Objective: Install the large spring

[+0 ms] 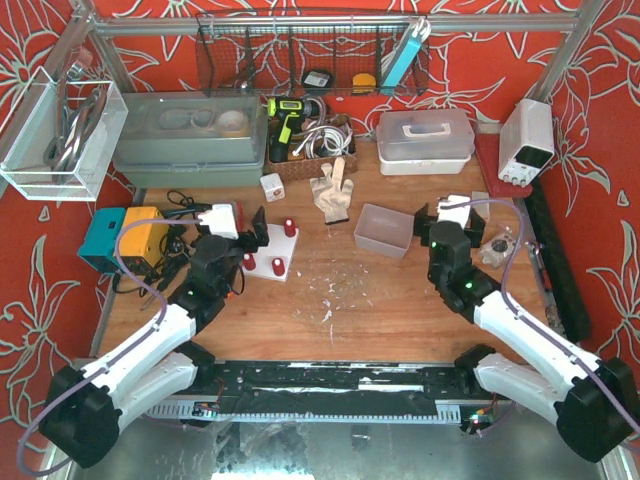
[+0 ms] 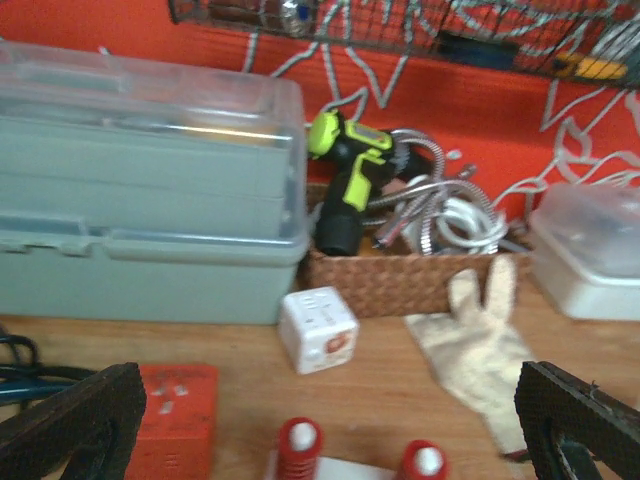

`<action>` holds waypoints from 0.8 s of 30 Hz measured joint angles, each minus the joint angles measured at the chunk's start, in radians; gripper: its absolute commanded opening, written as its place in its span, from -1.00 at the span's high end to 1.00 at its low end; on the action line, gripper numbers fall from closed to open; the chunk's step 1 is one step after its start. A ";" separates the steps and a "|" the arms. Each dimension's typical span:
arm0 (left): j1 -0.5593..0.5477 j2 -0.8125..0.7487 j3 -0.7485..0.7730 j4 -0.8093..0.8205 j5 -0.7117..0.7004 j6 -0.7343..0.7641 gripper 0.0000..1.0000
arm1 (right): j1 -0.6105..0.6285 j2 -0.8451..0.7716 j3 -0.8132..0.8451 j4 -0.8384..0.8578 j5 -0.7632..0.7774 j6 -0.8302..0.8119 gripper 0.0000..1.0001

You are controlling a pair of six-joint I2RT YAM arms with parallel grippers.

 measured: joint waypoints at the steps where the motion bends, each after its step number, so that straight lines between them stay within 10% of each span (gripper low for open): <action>1: 0.006 0.006 -0.018 0.035 -0.010 0.035 -1.00 | -0.034 0.008 0.007 -0.003 0.016 -0.001 -0.98; 24: 0.343 0.421 -0.250 0.480 0.147 0.250 -1.00 | -0.406 0.436 -0.148 0.345 -0.217 -0.156 -0.98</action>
